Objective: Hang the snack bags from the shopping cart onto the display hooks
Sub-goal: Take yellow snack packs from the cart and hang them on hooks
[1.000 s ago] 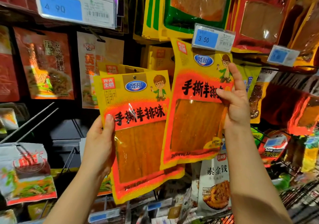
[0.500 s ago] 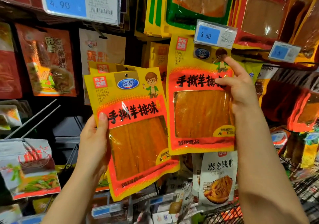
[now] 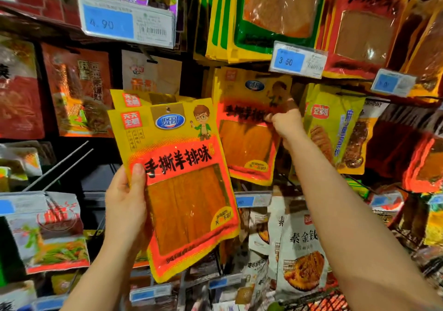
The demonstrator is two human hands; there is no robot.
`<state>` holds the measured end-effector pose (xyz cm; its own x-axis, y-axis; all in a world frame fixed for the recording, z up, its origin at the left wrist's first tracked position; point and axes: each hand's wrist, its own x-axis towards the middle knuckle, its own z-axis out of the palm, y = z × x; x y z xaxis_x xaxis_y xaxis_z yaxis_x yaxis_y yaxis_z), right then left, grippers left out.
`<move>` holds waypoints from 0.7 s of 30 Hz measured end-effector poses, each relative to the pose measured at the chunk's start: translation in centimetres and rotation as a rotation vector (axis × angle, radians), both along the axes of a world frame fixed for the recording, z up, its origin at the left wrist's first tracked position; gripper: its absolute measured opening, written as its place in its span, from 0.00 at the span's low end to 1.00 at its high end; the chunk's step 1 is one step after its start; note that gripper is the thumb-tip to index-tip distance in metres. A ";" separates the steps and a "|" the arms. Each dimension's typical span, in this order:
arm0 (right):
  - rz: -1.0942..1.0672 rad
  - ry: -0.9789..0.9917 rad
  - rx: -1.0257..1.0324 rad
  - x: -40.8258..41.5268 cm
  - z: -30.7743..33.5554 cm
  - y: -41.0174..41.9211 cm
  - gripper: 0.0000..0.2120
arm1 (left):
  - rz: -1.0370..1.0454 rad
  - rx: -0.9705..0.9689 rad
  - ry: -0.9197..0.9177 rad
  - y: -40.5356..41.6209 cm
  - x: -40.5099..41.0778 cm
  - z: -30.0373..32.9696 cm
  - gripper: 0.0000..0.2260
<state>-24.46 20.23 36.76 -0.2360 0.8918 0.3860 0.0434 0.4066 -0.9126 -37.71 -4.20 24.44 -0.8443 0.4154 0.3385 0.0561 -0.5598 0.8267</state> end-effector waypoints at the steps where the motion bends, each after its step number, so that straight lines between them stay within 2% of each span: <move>1: 0.008 -0.021 -0.018 -0.2 -0.3 0.0 0.32 | -0.015 0.007 -0.009 0.0 0.1 0.0 0.09; 3: -0.044 -0.065 0.010 -0.3 -1.0 0.2 0.28 | -0.032 0.011 -0.029 0.0 0.3 0.0 0.10; 6: -0.259 -0.214 0.165 0.4 -1.4 -1.7 0.25 | -0.050 0.042 -0.088 0.1 0.4 0.2 0.10; 7: -0.210 -0.220 0.195 0.8 -1.7 -3.1 0.26 | -0.061 0.048 -0.099 0.2 0.7 0.4 0.10; 10: 0.229 -0.161 0.173 1.7 -3.4 -9.1 0.28 | -0.096 0.037 -0.084 1.0 1.6 0.9 0.10; 11: 0.318 -0.161 0.161 1.9 -4.1 -10.4 0.30 | -0.106 0.038 -0.076 1.3 2.0 1.1 0.10; 13: 0.368 -0.145 0.147 2.2 -5.3 -11.1 0.35 | -0.134 0.041 -0.055 1.9 2.7 1.1 0.10; 16: 0.414 -0.008 0.024 3.3 -6.0 -10.7 0.38 | -0.213 0.046 -0.028 2.5 3.6 0.9 0.10; 19: 0.457 0.091 -0.069 4.3 -6.6 -10.4 0.35 | -0.254 0.050 -0.007 2.7 3.9 0.5 0.10; 21: 0.456 0.099 -0.082 4.9 -6.9 -10.2 0.32 | -0.281 0.038 0.027 2.7 4.1 0.3 0.15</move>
